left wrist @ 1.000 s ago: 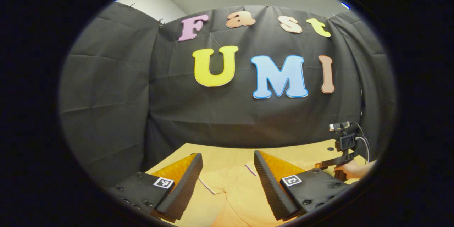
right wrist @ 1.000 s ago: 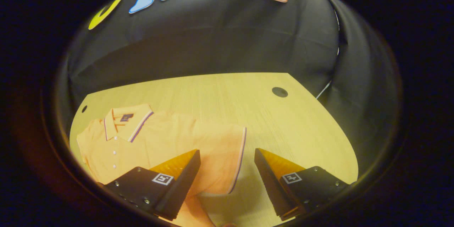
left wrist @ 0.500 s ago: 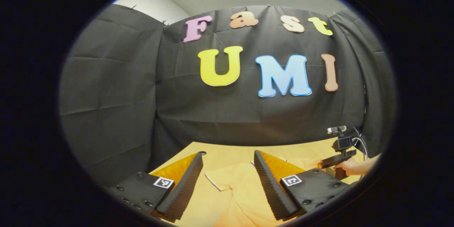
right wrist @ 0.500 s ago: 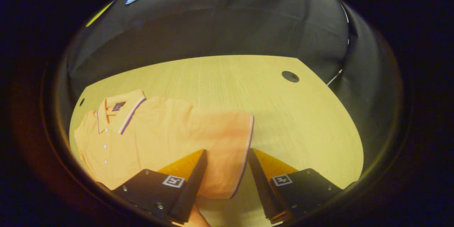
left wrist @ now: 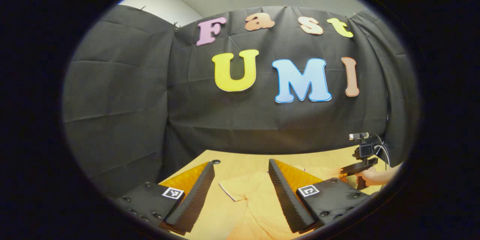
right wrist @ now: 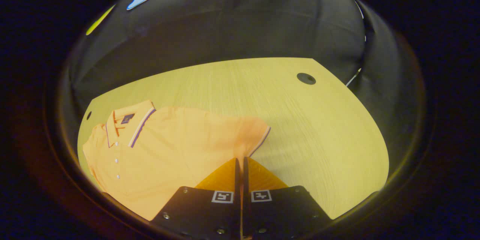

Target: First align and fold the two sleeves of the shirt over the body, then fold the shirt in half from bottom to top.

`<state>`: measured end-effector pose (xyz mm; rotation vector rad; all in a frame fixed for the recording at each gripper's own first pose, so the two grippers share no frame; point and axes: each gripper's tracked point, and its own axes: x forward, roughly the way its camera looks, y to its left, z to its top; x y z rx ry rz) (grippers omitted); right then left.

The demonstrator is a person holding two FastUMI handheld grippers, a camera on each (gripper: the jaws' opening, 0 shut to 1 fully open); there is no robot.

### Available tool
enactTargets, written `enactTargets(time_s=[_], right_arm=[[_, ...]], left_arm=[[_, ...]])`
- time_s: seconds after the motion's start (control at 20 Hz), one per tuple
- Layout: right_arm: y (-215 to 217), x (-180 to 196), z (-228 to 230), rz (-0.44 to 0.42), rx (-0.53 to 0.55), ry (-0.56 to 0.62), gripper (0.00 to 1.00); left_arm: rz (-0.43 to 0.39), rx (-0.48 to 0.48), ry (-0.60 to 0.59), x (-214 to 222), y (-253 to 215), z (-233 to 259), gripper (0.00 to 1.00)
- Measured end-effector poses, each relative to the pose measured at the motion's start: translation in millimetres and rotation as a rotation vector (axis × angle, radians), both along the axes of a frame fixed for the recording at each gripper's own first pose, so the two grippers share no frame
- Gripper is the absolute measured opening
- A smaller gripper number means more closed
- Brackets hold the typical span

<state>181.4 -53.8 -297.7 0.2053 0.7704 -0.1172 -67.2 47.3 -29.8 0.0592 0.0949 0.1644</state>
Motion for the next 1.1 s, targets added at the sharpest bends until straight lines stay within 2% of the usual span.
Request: enactTargets(time_s=[0.15, 0.25, 0.6, 1.0, 1.1], right_arm=[[12, 0, 16, 0.072, -0.077, -0.049, 0.03], [28, 0, 24, 0.123, -0.088, -0.069, 0.02], [75, -5, 27, 0.278, -0.072, -0.093, 0.02], [111, -14, 20, 0.453, -0.084, -0.100, 0.02], [111, -16, 19, 0.478, -0.108, -0.101, 0.06]], left_arm=[[0.000, -0.004, 0.001, 1, -2, -1, 0.96], [0.000, -0.010, 0.005, 1, -4, -2, 0.96], [0.001, -0.012, 0.018, 0, -7, -8, 0.96], [0.008, -0.018, 0.034, 0, -6, -15, 0.96], [0.009, -0.020, 0.042, -1, -7, -17, 0.96]])
